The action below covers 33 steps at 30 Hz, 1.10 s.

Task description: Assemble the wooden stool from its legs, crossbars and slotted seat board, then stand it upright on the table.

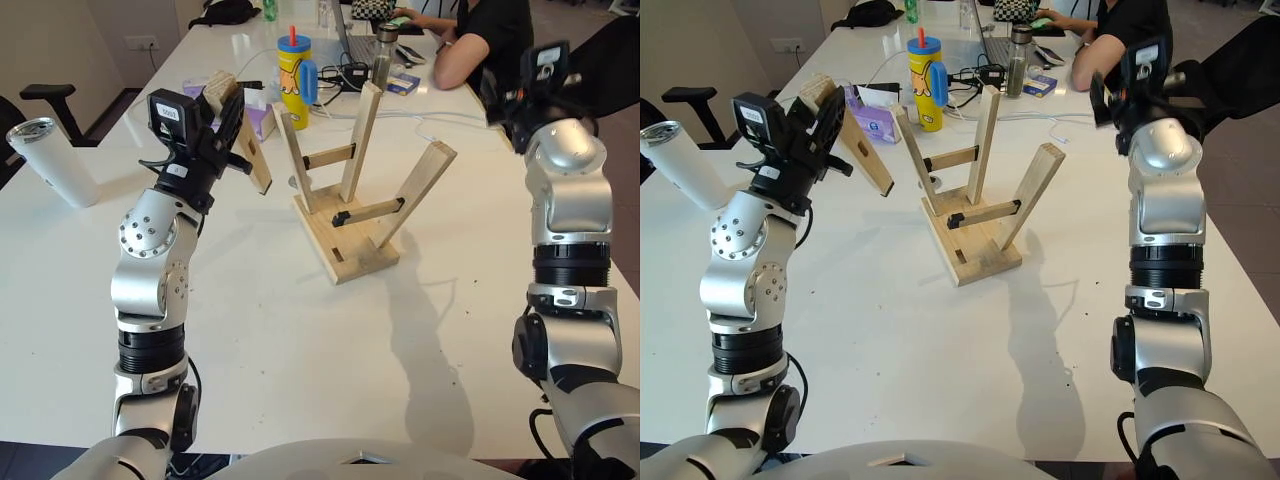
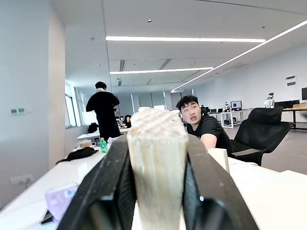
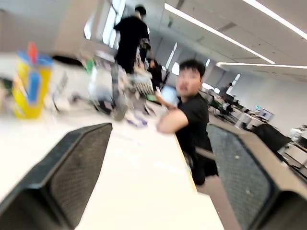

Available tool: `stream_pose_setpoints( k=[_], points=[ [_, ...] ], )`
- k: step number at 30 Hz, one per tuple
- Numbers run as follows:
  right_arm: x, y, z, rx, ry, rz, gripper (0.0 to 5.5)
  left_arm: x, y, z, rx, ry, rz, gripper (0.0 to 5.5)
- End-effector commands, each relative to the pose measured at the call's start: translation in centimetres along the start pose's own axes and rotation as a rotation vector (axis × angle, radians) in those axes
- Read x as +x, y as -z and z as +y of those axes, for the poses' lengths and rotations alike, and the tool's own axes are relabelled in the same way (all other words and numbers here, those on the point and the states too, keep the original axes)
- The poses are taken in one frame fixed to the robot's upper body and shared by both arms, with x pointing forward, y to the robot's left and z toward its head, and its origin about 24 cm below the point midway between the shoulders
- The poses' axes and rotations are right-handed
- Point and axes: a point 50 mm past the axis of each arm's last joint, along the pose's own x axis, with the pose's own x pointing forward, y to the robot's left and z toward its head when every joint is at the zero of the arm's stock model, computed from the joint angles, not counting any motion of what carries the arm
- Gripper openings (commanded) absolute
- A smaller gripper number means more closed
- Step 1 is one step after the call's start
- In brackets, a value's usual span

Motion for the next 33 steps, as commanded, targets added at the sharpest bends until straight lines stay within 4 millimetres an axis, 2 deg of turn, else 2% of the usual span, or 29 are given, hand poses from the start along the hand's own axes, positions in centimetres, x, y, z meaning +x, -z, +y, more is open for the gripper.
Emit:
stream_pose_setpoints(
  k=[1, 3, 5, 8, 10, 14, 18, 21, 27, 33],
  points=[
    [-1.1, 6.6, 4.8, -0.014, -0.161, 0.171, 3.7, -1.0, 1.4, 0.5, -0.18, -0.099, 0.044, 1.03],
    [-2.3, 7.3, 8.1, 0.062, -0.286, 0.181, 3.7, -1.3, 1.9, 0.4, -0.248, -0.127, 0.07, 1.03],
    [-3.6, 7.1, 10.6, 0.102, -0.39, 0.138, 3.7, -1.8, 2.6, 0.3, -0.291, -0.149, 0.103, 1.03],
    [-5.7, 5.6, 13.3, 0.193, -0.543, 0.059, 3.7, -2.7, 3.2, 1.0, -0.326, -0.232, 0.116, 1.03],
    [-6.8, 4.6, 14.2, 0.227, -0.623, 0.011, 3.7, -3.5, 3.5, 2.0, -0.276, -0.28, 0.134, 1.03],
    [-7.7, 3.3, 15.0, 0.247, -0.688, -0.027, 3.7, -4.5, 3.9, 3.3, -0.276, -0.342, 0.161, 1.03],
    [-7.8, 3.3, 14.9, 0.232, -0.682, -0.015, 3.7, -4.6, 4.6, 3.0, -0.366, -0.334, 0.185, 1.03],
    [-7.6, 3.8, 14.5, 0.217, -0.662, 0.006, 3.7, -4.7, 4.3, 2.9, -0.459, -0.31, 0.173, 1.03],
    [-7.3, 3.8, 14.3, 0.235, -0.643, 0.013, 3.7, -4.8, 4.0, 3.5, -0.492, -0.253, 0.206, 1.03],
    [-7.3, 3.9, 14.2, 0.227, -0.64, 0.014, 3.7, -5.9, 5.1, 2.7, -0.489, -0.24, 0.311, 1.03]
  ],
)
